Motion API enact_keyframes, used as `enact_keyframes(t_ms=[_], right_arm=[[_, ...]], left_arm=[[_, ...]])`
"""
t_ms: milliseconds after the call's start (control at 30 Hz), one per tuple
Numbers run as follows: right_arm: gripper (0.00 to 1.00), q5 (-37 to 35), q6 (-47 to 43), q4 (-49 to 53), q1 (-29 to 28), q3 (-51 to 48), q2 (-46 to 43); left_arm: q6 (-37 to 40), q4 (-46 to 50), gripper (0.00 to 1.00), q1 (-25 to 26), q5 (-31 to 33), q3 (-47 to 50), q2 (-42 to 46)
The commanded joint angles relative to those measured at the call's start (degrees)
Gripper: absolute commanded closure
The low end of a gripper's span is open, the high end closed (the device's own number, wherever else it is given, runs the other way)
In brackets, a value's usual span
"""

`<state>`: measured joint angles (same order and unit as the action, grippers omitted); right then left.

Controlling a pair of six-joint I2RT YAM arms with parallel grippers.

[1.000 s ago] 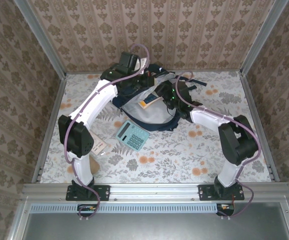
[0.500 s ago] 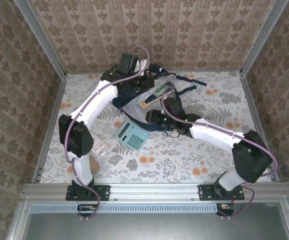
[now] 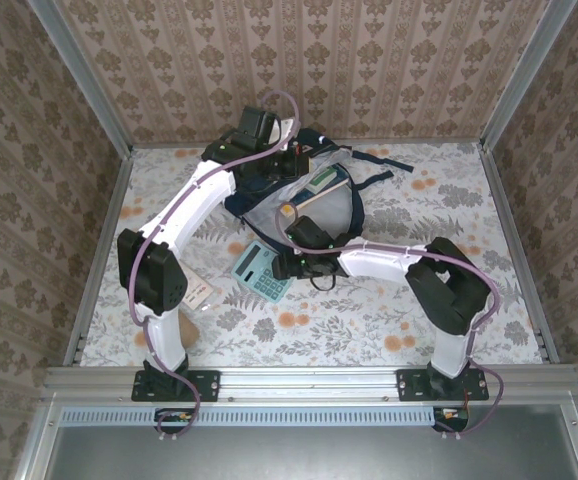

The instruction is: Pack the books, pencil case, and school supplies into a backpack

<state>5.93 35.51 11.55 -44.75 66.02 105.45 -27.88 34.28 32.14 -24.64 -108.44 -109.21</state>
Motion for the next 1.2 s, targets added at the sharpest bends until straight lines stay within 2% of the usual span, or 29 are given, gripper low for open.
enact_keyframes(t_ms=[0, 67, 433, 733, 1167], right_arm=[[0.31, -1.8, -3.8, 2.5, 0.4, 3.4, 1.8], [0.24, -1.9, -4.7, 2.8, 0.7, 4.5, 3.0], [0.24, -1.4, -8.5, 3.6, 1.2, 7.6, 8.0], [0.26, 2.2, -6.4, 2.0, -0.5, 5.1, 5.7], [0.27, 2.0, -3.1, 2.2, -4.2, 3.3, 1.5]], left_arm=[[-0.2, -2.1, 1.0, -0.7, -0.8, -0.7, 3.7], [-0.2, -2.1, 1.0, -0.8, -0.8, -0.6, 3.7], [-0.3, -2.2, 1.0, -0.9, -0.8, -0.9, 3.5], [-0.6, -2.5, 1.0, -1.0, -1.1, -0.8, 3.3], [-0.7, -2.7, 1.0, -1.0, -1.7, -0.7, 3.4]])
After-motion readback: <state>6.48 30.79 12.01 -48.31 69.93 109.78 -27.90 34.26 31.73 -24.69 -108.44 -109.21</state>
